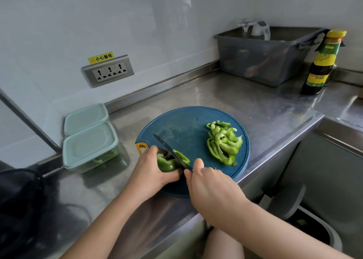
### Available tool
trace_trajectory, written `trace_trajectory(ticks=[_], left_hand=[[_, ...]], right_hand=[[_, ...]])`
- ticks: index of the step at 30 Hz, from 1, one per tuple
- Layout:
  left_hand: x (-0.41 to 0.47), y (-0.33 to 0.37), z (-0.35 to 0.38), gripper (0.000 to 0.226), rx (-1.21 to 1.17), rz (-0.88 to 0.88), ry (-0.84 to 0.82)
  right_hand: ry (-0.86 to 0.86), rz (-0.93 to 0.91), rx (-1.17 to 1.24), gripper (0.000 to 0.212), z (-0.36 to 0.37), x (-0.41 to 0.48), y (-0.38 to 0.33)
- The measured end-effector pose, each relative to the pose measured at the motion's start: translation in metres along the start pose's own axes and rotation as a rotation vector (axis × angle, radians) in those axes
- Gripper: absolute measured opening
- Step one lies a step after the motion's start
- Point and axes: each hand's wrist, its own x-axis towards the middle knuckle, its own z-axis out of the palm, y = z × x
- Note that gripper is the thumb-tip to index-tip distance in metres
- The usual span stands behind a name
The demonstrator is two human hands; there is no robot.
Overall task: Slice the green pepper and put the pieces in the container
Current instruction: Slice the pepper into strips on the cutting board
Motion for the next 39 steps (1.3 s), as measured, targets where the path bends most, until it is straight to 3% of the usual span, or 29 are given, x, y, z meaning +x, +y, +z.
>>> trace_trajectory(ticks=[2, 5, 7, 10, 13, 15, 17, 20, 22, 29, 35, 37, 39], left_hand=[[0.0, 0.001, -0.001, 0.058, 0.012, 0.017, -0.013], [0.001, -0.001, -0.002, 0.049, 0.034, 0.052, -0.033], [0.001, 0.0, -0.005, 0.048, 0.018, 0.073, -0.053], [-0.003, 0.002, -0.009, 0.046, -0.018, 0.074, -0.118], [-0.011, 0.006, -0.008, 0.05, -0.051, 0.061, -0.17], [-0.012, 0.007, -0.003, 0.057, -0.041, 0.046, -0.082], [-0.013, 0.007, 0.0, 0.057, -0.021, 0.014, 0.027], [-0.012, 0.007, 0.005, 0.059, 0.026, 0.011, 0.118], [-0.01, 0.005, 0.008, 0.061, 0.035, 0.011, 0.135], [-0.01, 0.004, 0.011, 0.068, 0.023, 0.021, 0.165], [-0.009, 0.002, 0.013, 0.062, 0.052, 0.042, 0.19], [-0.006, -0.002, 0.013, 0.064, 0.061, 0.044, 0.174], [-0.003, -0.008, 0.014, 0.057, 0.071, 0.05, 0.142]], right_hand=[[-0.096, -0.089, -0.022, 0.028, -0.004, 0.014, 0.006], [-0.166, -0.369, -0.221, 0.024, -0.017, 0.035, 0.011], [-0.197, -0.444, -0.377, 0.025, -0.023, 0.043, 0.009], [-0.259, -0.409, -0.465, 0.026, -0.032, 0.051, 0.005], [-0.323, -0.265, -0.256, 0.032, -0.032, 0.06, 0.006], [-0.329, -0.114, -0.031, 0.033, -0.035, 0.061, 0.01], [-0.301, -0.029, 0.133, 0.015, -0.035, 0.055, 0.022], [-0.125, 0.059, 0.238, 0.038, -0.036, 0.03, 0.029], [-0.051, 0.044, 0.26, 0.039, -0.03, 0.008, 0.025], [-0.033, 0.008, 0.248, 0.036, -0.022, -0.029, 0.005], [0.024, -0.037, 0.076, 0.038, -0.012, -0.032, 0.001], [-0.022, 0.055, 0.024, 0.045, -0.012, -0.034, -0.003], [-0.039, 0.12, 0.084, 0.039, -0.013, -0.036, -0.005]])
